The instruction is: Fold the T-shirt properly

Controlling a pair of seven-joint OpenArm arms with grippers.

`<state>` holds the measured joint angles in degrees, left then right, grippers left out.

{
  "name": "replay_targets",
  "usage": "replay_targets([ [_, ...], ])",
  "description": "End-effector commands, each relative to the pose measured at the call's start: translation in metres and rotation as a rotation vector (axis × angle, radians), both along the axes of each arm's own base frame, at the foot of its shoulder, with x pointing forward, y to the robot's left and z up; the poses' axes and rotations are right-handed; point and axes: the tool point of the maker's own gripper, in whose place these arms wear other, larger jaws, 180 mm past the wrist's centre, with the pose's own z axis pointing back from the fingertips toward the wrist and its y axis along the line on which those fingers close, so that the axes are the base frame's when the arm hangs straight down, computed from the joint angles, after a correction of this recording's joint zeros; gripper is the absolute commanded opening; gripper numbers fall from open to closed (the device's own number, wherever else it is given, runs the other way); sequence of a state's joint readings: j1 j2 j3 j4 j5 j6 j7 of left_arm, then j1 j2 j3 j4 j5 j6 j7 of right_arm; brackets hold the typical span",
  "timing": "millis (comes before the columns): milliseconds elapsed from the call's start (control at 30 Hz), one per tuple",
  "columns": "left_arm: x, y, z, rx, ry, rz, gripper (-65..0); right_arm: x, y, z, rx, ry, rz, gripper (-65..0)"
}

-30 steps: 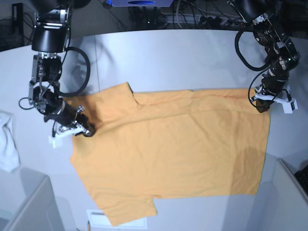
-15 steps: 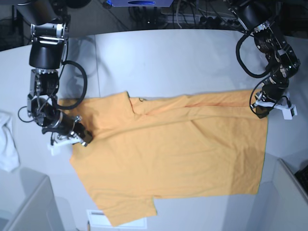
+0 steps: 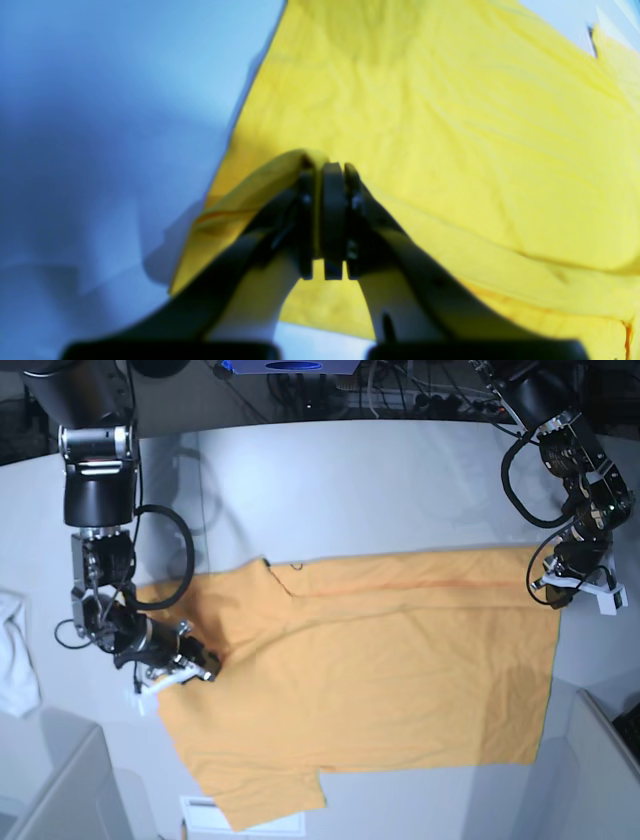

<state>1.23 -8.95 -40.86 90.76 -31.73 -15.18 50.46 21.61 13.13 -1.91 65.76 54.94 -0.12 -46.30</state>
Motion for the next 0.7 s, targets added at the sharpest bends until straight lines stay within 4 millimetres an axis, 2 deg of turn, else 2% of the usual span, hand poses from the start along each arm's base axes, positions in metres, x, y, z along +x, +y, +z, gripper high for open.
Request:
replay_targets([
  [0, 0.009, 0.008, 0.020, 0.034, -0.056, -0.002, -65.0, 0.016, 0.001, 0.023, 0.000, -0.068, 0.013, -65.0],
  [100, 0.010, 0.010, 0.022, 0.043, -0.055, -0.007, -65.0, 0.018, 0.006, 0.023, -0.007, -0.067, 0.026, -65.0],
  [267, 0.018, 0.011, 0.023, 0.028, -0.067, -0.003, -65.0, 0.019, -0.004, 0.004, -0.006, -0.004, -0.002, -65.0],
  [433, 0.022, 0.011, 0.012, -0.006, -0.047, 0.007, -65.0, 0.022, -0.006, 0.003, -0.007, -0.017, -0.022, -65.0],
  [567, 0.022, 0.011, 0.014, -0.002, -0.052, 0.006, -65.0, 0.021, -0.007, 0.003, -0.008, -0.012, -0.023, -65.0],
  [600, 0.022, 0.011, 0.014, -0.002, -0.052, 0.006, -65.0, 0.021, -0.007, 0.003, -0.008, -0.013, -0.024, -59.7],
  [667, 0.022, 0.011, 0.013, -0.003, -0.051, 0.006, -65.0, 0.021, -0.008, 0.003, -0.008, -0.017, -0.030, -40.7],
])
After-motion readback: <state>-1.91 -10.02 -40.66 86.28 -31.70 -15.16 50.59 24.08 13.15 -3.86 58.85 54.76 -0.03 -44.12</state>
